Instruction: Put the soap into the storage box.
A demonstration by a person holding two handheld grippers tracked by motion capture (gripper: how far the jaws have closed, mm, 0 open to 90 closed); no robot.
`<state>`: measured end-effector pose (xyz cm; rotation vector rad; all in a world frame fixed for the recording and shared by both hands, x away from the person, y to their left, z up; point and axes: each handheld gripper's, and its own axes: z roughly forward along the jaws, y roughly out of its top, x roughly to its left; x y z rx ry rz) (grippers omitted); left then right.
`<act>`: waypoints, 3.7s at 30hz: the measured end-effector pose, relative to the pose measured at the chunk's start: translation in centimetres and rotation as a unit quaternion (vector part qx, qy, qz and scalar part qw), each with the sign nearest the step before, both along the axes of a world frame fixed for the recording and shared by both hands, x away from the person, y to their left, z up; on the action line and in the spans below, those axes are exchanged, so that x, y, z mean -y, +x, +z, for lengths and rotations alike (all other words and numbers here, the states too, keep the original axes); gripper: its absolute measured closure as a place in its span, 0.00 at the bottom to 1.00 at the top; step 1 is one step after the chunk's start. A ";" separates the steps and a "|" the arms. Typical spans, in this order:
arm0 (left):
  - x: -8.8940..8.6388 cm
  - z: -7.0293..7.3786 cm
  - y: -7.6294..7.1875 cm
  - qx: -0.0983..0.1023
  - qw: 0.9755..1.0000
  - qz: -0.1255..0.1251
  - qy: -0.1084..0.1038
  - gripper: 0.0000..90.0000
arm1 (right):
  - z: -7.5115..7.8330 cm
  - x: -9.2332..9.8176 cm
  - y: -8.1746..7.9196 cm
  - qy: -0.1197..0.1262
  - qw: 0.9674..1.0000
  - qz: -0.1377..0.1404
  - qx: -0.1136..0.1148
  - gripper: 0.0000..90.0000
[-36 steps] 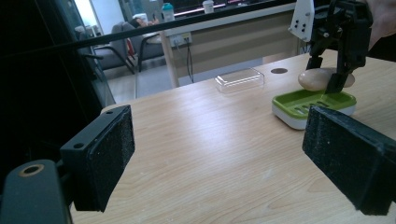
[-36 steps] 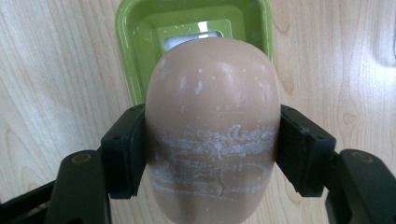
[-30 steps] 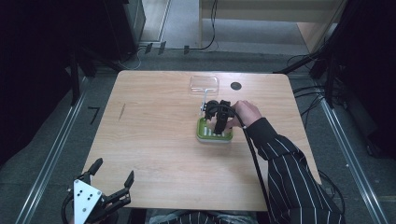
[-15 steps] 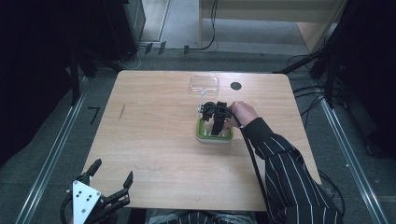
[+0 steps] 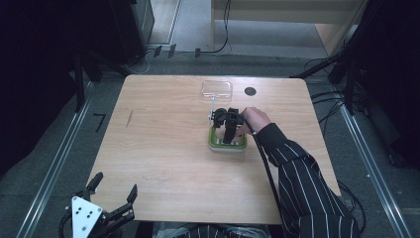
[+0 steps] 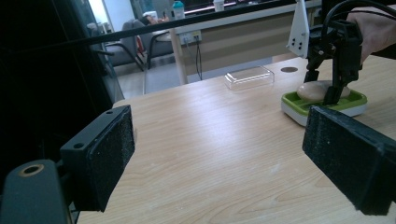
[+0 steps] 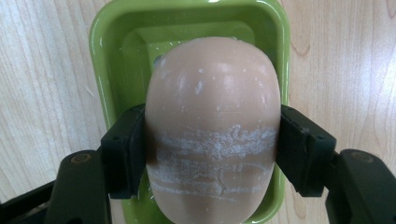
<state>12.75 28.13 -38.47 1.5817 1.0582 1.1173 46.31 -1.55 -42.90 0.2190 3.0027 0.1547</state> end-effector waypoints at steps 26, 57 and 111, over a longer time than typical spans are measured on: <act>-0.2 0.0 -0.3 0.000 1.000 0.006 -0.001 0.11 | -1.1 -0.1 0.4 -0.004 1.000 0.017 -0.015 0.38; 0.0 0.0 -0.2 0.001 1.000 0.002 -0.001 0.11 | -0.1 0.5 0.2 0.005 1.000 -0.018 -0.010 0.19; 1.6 0.0 2.5 0.000 0.999 -0.053 0.001 0.11 | 0.7 10.1 -10.0 0.009 0.975 -0.220 0.040 0.00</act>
